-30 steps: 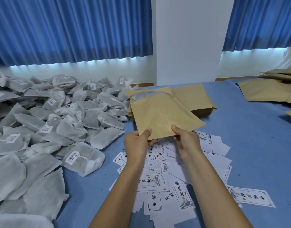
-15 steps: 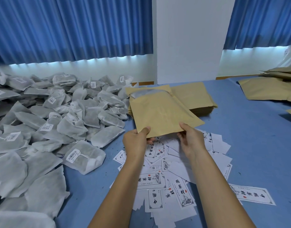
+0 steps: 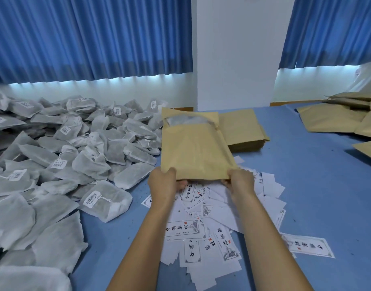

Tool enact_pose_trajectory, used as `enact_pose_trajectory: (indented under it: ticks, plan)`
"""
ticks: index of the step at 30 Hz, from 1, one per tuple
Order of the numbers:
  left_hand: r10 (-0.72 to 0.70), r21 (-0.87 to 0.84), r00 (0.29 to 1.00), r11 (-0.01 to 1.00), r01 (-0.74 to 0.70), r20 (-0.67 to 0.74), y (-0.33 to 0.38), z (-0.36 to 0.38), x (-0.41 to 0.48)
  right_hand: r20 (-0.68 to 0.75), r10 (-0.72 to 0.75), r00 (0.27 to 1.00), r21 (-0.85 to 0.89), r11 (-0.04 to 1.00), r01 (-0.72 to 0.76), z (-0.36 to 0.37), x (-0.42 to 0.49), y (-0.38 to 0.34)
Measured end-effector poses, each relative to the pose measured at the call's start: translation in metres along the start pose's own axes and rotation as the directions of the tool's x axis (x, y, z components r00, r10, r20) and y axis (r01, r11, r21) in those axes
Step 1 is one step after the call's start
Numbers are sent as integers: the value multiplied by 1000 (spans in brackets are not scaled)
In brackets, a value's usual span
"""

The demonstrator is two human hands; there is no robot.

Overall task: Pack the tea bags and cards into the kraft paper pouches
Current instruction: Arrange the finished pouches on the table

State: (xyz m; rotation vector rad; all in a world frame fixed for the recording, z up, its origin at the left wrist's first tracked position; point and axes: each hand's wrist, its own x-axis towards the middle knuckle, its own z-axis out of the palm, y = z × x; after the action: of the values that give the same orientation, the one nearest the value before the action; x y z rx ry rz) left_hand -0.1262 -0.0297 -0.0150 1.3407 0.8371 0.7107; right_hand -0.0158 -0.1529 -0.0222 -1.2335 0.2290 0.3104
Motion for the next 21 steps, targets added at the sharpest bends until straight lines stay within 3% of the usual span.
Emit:
enact_pose_trajectory:
  ticks: [3, 7, 11, 15, 21]
  plan:
    - [-6, 5, 999, 1000, 6, 43, -2, -2, -3, 97, -122, 988, -168, 976, 137, -8, -15, -5]
    - [82, 24, 991, 996, -85, 102, 16, 14, -9, 149, -228, 962, -200, 946, 255, -38, -25, -28]
    - [75, -47, 970, 997, -66, 232, 36, 57, -38, 35, -330, 943, -161, 930, 331, -87, -34, -53]
    - [74, -36, 930, 997, -65, 359, 37, 109, -70, -144, -339, 930, -25, 941, 339, -143, -35, -72]
    - [2, 113, 906, 992, -55, 423, 14, 179, -107, -311, -300, 902, -4, 949, 315, -221, -30, -84]
